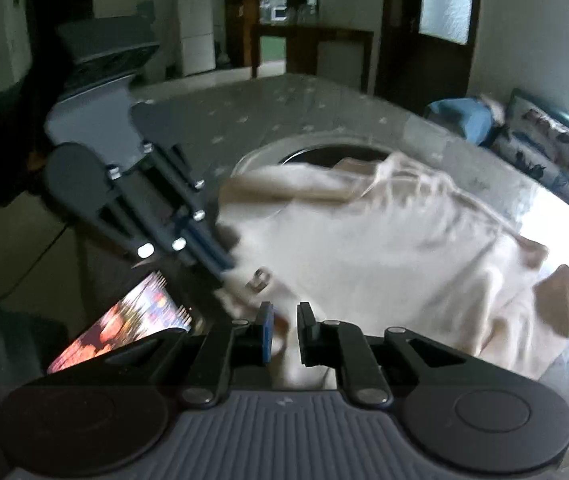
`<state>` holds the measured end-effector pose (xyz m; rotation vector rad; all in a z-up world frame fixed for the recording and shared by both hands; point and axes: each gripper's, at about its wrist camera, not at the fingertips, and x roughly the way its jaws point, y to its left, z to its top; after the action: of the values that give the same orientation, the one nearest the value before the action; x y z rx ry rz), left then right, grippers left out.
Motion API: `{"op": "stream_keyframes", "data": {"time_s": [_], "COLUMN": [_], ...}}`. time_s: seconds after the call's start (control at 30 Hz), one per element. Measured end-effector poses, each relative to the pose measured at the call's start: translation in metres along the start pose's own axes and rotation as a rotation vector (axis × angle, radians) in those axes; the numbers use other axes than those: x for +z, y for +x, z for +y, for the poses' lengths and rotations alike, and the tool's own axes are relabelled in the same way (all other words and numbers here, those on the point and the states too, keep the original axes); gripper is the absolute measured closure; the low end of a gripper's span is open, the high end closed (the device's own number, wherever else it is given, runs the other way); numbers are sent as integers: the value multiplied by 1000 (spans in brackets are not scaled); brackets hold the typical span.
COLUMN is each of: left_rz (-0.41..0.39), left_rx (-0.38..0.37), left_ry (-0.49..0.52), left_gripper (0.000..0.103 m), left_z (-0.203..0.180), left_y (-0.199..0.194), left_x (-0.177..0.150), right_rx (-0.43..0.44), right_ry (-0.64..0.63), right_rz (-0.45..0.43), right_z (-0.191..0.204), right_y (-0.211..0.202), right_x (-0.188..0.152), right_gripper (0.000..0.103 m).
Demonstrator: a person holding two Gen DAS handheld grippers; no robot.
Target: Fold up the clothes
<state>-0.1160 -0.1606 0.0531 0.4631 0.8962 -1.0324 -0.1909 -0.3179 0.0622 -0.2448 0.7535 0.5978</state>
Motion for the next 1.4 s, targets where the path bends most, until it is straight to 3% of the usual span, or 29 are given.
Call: {"op": "stream_keyframes", "data": {"time_s": [0.17, 0.33, 0.43, 0.57, 0.67, 0.83, 0.97, 1.1, 1.2, 1.4], "left_rz": [-47, -113, -139, -179, -175, -149, -135, -127, -159, -253], "left_rx": [25, 187, 268, 358, 380, 416, 386, 379, 384, 546], "left_ry": [-14, -71, -124, -214, -322, -398, -447, -448, -460, -524], "left_gripper": [89, 82, 70, 70, 70, 70, 70, 73, 93, 98], "left_z": [10, 31, 53, 92, 125, 158, 169, 174, 174, 179], "left_y": [-14, -14, -5, -3, 7, 32, 44, 54, 51, 1], "left_x": [8, 29, 42, 50, 52, 53, 50, 45, 42, 20], "right_rx": [-13, -3, -13, -8, -4, 6, 6, 10, 8, 4], "right_ry": [48, 26, 29, -9, -23, -47, -65, -58, -61, -67], "right_rz": [17, 44, 49, 53, 59, 77, 86, 88, 92, 89], "right_z": [-9, -1, 1, 6, 8, 11, 12, 10, 9, 9], "right_y": [32, 51, 51, 52, 52, 47, 43, 42, 43, 42], "right_x": [-1, -9, -9, -10, -10, -11, -13, -12, -10, -11], "right_gripper": [92, 88, 88, 86, 85, 85, 84, 84, 84, 84]}}
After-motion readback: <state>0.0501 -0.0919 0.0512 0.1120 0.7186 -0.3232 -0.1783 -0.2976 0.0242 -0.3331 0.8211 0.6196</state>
